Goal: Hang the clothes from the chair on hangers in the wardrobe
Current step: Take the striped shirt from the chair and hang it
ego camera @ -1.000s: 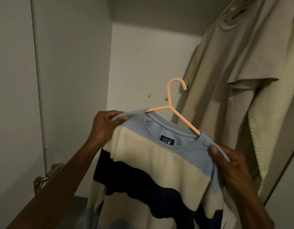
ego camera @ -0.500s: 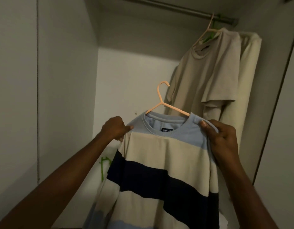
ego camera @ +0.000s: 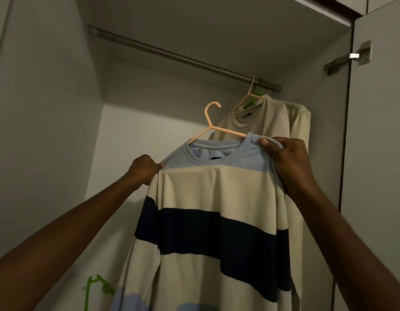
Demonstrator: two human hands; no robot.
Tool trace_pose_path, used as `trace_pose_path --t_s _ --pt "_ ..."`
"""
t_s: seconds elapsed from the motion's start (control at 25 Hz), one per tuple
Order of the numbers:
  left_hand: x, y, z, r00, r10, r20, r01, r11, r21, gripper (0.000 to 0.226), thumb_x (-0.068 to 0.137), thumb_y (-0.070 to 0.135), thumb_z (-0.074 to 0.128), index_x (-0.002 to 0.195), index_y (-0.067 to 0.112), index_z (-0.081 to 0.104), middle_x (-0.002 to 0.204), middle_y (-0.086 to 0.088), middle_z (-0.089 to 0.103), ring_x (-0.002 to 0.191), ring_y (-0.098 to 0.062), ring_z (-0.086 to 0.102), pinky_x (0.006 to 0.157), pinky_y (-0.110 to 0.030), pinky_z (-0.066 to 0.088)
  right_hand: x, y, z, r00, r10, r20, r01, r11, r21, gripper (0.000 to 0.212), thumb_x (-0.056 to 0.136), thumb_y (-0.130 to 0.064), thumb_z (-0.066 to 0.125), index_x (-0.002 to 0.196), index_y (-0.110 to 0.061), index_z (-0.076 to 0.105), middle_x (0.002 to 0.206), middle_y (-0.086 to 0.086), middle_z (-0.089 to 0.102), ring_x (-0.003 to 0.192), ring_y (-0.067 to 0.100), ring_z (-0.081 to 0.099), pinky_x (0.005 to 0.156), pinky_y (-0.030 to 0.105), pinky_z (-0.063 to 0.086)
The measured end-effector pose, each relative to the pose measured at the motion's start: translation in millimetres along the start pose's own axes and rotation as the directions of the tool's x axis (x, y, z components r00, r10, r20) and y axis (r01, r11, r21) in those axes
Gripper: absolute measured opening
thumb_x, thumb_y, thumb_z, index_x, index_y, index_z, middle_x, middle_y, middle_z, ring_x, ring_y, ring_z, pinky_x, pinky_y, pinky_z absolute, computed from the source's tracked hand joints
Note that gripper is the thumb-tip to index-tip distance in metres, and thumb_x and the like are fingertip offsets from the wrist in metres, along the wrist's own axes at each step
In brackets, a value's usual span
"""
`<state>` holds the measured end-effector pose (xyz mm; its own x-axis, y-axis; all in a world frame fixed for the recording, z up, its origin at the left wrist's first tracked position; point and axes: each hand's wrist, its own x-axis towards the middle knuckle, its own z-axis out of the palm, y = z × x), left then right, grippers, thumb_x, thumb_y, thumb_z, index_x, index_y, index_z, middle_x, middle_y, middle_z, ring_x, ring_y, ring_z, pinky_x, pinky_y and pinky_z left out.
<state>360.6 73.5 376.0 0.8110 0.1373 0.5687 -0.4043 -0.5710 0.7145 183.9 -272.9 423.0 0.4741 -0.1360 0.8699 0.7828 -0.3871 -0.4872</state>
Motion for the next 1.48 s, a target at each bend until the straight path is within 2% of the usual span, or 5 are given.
trace_pose_path --t_s 0.36,0.72,0.92,1.16,1.48 --pt "127 30 48 0.985 0.089 -0.148 -0.094 0.995 -0.030 0.058 0.091 0.024 0.075 0.048 0.012 0.037 0.050 -0.002 0.038 0.049 -0.016 0.037 0.051 -0.028 0.026 120 26 22 0.997 -0.057 -0.054 0.049 0.989 -0.138 0.025 0.097 -0.027 0.069 0.091 -0.004 0.076 0.085 0.009 0.075 0.070 0.010 0.071 0.060 0.021 0.053" --pt "256 42 75 0.995 0.100 -0.029 -0.102 0.992 -0.080 0.057 0.094 0.050 0.066 0.107 -0.005 0.061 0.096 -0.014 0.060 0.087 -0.028 0.058 0.068 -0.032 0.044 213 56 43 0.996 -0.058 -0.072 0.034 0.952 -0.303 0.028 0.095 -0.033 0.071 0.097 -0.006 0.076 0.095 0.012 0.075 0.089 0.023 0.071 0.078 0.035 0.056" --pt "304 31 104 0.990 0.103 0.091 -0.080 0.971 -0.225 0.042 0.090 0.039 0.075 0.085 -0.001 0.061 0.084 -0.015 0.064 0.073 -0.023 0.061 0.060 -0.031 0.052 256 76 61 0.990 -0.090 -0.107 0.034 0.899 -0.437 0.033 0.085 -0.040 0.077 0.087 -0.007 0.079 0.085 0.014 0.077 0.086 0.028 0.074 0.084 0.049 0.059" --pt "347 73 115 0.971 0.238 0.011 -0.233 0.959 -0.163 0.051 0.088 0.039 0.077 0.099 -0.009 0.067 0.093 -0.022 0.066 0.084 -0.035 0.066 0.063 -0.031 0.047 286 61 67 0.974 -0.171 -0.151 0.066 0.844 -0.532 0.035 0.088 -0.031 0.079 0.063 -0.014 0.061 0.058 0.000 0.053 0.055 0.006 0.049 0.049 0.016 0.038" --pt "362 129 110 0.954 0.294 -0.056 -0.299 0.922 -0.247 0.049 0.090 0.039 0.076 0.086 -0.009 0.066 0.108 -0.031 0.067 0.093 -0.039 0.067 0.072 -0.037 0.049 292 42 40 0.931 -0.263 -0.252 0.101 0.850 -0.516 0.042 0.077 -0.040 0.079 0.080 0.002 0.076 0.077 0.008 0.073 0.068 0.019 0.068 0.066 0.046 0.058"
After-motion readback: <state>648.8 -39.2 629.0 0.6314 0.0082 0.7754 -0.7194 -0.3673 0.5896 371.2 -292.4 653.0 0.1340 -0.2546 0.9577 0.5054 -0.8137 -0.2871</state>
